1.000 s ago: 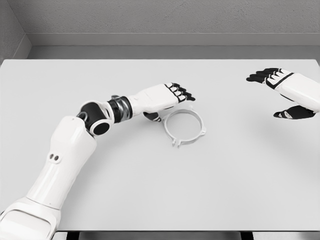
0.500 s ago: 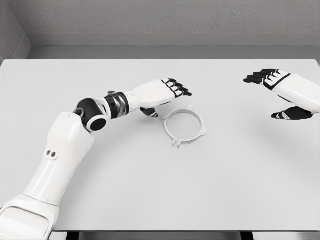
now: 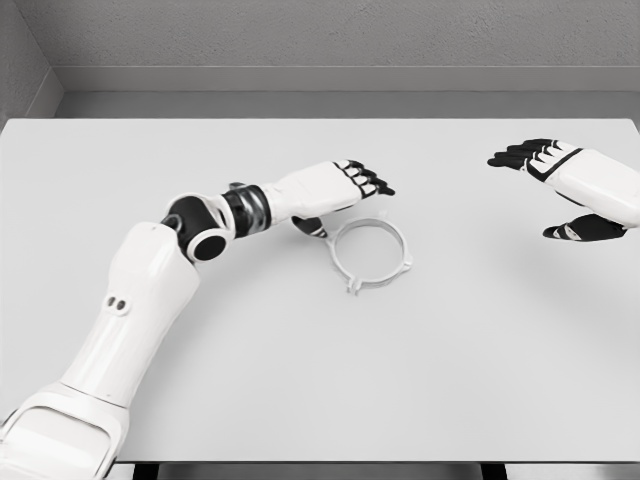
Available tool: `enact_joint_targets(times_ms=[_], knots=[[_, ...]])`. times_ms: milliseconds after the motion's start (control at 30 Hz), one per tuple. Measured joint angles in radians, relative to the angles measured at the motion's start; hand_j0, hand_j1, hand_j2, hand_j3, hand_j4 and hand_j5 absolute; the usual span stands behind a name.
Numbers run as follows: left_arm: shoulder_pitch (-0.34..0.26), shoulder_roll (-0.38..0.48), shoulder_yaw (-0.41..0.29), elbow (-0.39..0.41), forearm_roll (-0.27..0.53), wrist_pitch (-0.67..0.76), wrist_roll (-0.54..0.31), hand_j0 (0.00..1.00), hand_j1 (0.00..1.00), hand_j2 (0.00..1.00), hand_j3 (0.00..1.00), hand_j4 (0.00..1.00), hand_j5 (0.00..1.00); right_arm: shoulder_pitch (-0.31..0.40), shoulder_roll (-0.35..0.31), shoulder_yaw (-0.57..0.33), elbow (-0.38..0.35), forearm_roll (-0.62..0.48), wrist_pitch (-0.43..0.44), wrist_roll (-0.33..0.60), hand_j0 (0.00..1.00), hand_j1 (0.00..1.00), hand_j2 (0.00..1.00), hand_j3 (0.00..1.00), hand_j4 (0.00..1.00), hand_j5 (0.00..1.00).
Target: Assemble PVC drainage pipe clamps
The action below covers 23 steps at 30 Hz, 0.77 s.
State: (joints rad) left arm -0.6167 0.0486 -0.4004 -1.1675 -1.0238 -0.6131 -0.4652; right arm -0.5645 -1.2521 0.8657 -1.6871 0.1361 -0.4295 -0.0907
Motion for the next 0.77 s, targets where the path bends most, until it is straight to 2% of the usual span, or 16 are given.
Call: enact_joint_targets(times_ms=[233,300,367,467,533,667,767], knots=[[-0.002,0.006,0.005,-0.009,0.005,0.000,0.000,1.00,1.00,1.00,1.00,1.00,1.00,0.000,-0.001,0.000,0.000,0.000,0.000,0.000,1.00,1.00,1.00,1.00,1.00,1.00],[0.003,0.037,0.019,-0.032,0.015,0.000,0.001,1.00,1.00,1.00,1.00,1.00,1.00,0.000,-0.002,-0.001,0.000,0.000,0.000,0.000,1.00,1.00,1.00,1.00,1.00,1.00],[-0.002,0.096,0.046,-0.079,0.075,-0.001,0.001,1.00,1.00,1.00,1.00,1.00,1.00,0.000,-0.002,-0.001,-0.003,0.000,0.000,0.000,1.00,1.00,1.00,1.00,1.00,1.00],[0.028,0.236,0.122,-0.151,0.242,0.000,0.001,1.00,1.00,1.00,1.00,1.00,1.00,0.000,-0.003,-0.001,-0.009,0.000,0.000,0.001,1.00,1.00,1.00,1.00,1.00,1.00],[0.101,0.329,0.183,-0.171,0.304,-0.001,0.001,1.00,1.00,1.00,1.00,1.00,1.00,0.000,-0.005,-0.001,-0.011,0.000,0.000,0.002,1.00,1.00,1.00,1.00,1.00,1.00],[0.182,0.463,0.315,-0.179,0.349,-0.001,0.001,1.00,1.00,1.00,1.00,1.00,1.00,0.000,-0.005,-0.002,-0.014,0.003,-0.001,0.003,1.00,1.00,1.00,1.00,1.00,1.00],[0.210,0.525,0.385,-0.171,0.359,0.000,0.001,1.00,1.00,1.00,1.00,1.00,1.00,0.000,-0.005,-0.001,-0.015,0.004,-0.001,0.002,1.00,1.00,1.00,1.00,1.00,1.00]])
